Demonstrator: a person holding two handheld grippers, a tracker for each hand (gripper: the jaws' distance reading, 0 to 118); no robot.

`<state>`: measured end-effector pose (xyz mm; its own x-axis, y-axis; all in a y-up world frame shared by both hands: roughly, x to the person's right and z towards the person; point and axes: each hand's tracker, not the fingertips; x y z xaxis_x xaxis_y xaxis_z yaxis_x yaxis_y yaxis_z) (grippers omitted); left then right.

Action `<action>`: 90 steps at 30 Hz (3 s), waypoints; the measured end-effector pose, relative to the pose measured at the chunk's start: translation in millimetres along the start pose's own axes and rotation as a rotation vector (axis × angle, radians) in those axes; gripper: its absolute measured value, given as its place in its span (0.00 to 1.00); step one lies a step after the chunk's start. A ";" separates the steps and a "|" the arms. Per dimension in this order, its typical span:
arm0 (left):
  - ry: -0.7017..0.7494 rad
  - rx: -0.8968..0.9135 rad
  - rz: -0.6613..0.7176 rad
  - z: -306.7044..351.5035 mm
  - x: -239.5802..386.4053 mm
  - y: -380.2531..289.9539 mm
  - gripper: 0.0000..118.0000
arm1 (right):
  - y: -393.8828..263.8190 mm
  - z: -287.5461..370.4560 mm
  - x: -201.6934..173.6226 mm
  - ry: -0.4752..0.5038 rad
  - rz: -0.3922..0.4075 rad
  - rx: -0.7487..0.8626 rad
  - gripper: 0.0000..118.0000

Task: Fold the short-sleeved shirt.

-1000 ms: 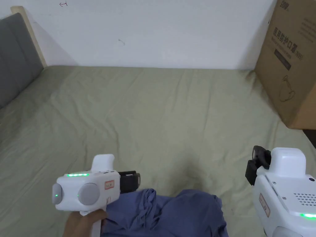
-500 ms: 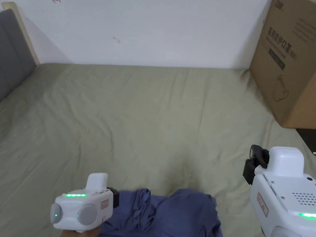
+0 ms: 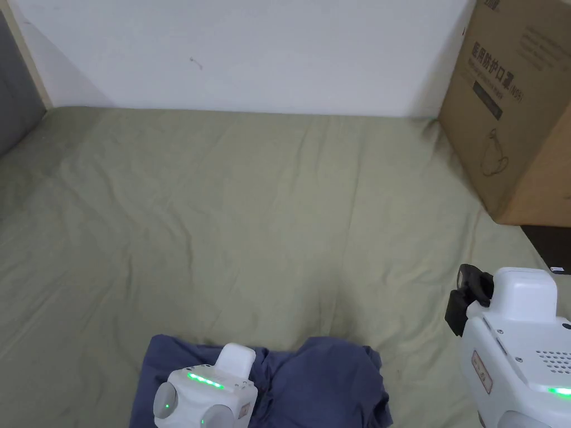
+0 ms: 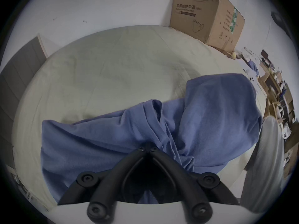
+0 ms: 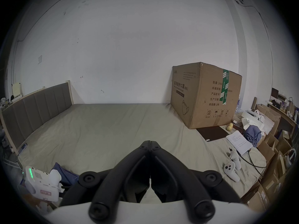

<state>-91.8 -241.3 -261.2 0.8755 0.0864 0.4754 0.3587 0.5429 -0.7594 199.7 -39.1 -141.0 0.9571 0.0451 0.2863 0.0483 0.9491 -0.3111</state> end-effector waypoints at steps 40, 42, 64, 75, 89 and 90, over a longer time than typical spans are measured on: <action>-0.236 0.041 0.506 47.3 -174.0 -21.1 0.08 | 5.2 -16.5 -30.9 0.042 0.059 -0.018 0.00; -0.226 0.048 0.492 60.7 -176.7 -18.2 0.08 | 7.0 -16.0 -29.7 0.044 0.057 -0.014 0.00; 0.053 0.018 0.183 151.8 -96.0 77.3 0.08 | 11.2 1.8 -15.0 0.083 0.036 0.048 0.00; -0.111 -0.159 0.115 52.4 11.8 89.6 0.08 | 7.8 11.5 3.5 0.038 0.047 0.050 0.00; -0.139 -0.170 0.156 3.4 65.2 66.9 0.56 | 2.5 13.3 16.3 0.014 0.035 0.026 0.00; -0.190 -0.152 0.181 10.6 64.9 68.1 0.69 | 2.8 13.6 16.5 0.014 0.034 0.027 0.00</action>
<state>-13.9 -189.8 -277.4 0.8584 0.3331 0.3902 0.2593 0.3746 -0.8902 211.7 -31.4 -124.8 0.9620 0.0730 0.2630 0.0083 0.9553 -0.2954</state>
